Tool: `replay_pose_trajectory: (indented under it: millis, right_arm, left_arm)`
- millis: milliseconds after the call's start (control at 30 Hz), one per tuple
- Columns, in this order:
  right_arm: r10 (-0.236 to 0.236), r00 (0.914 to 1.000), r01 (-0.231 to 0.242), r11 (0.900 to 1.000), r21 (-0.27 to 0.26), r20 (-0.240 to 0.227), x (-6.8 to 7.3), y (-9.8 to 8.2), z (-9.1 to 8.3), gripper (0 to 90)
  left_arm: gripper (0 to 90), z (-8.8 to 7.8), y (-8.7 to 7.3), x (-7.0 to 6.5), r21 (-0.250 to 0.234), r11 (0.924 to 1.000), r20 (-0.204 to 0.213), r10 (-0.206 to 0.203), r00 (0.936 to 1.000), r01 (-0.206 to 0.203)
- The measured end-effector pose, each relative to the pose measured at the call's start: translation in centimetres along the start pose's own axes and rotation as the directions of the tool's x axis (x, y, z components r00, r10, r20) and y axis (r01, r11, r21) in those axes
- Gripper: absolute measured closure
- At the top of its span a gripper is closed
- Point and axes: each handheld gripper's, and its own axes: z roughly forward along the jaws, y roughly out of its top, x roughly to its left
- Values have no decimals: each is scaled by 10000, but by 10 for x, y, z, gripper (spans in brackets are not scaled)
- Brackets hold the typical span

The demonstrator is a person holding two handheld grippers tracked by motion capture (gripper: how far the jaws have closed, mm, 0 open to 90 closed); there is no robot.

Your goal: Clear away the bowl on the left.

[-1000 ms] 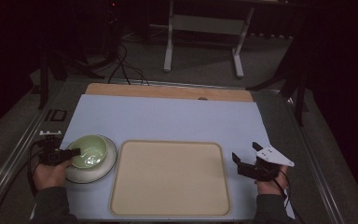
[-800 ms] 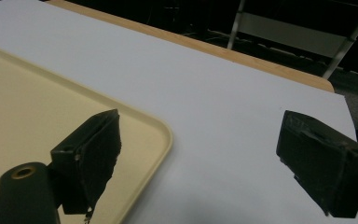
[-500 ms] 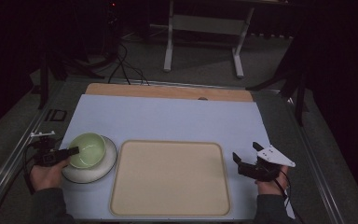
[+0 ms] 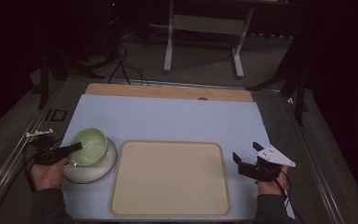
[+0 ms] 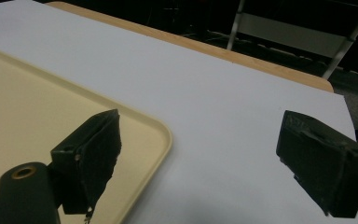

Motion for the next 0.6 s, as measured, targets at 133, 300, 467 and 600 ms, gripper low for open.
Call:
replay_pose_trajectory:
  millis: [133,300,467,600]
  right_arm:
    - [5,10000,-5,10000,-5,-7,0,0,0,132]
    - [13,10000,-13,10000,-1,-9,0,0,0,133]
    - [17,10000,-17,10000,-13,-18,0,0,0,133]
    - [9,10000,-9,10000,-38,-15,-1,0,0,132]
  left_arm:
    - [829,1,1,-2,-71,10000,194,-54,9998,55]
    - [829,3,2,-9,-101,9998,282,179,9994,-177]
    - [829,3,2,-18,-197,9996,538,233,9983,-223]
    - [829,1,3,-27,-153,9989,672,443,9968,-434]
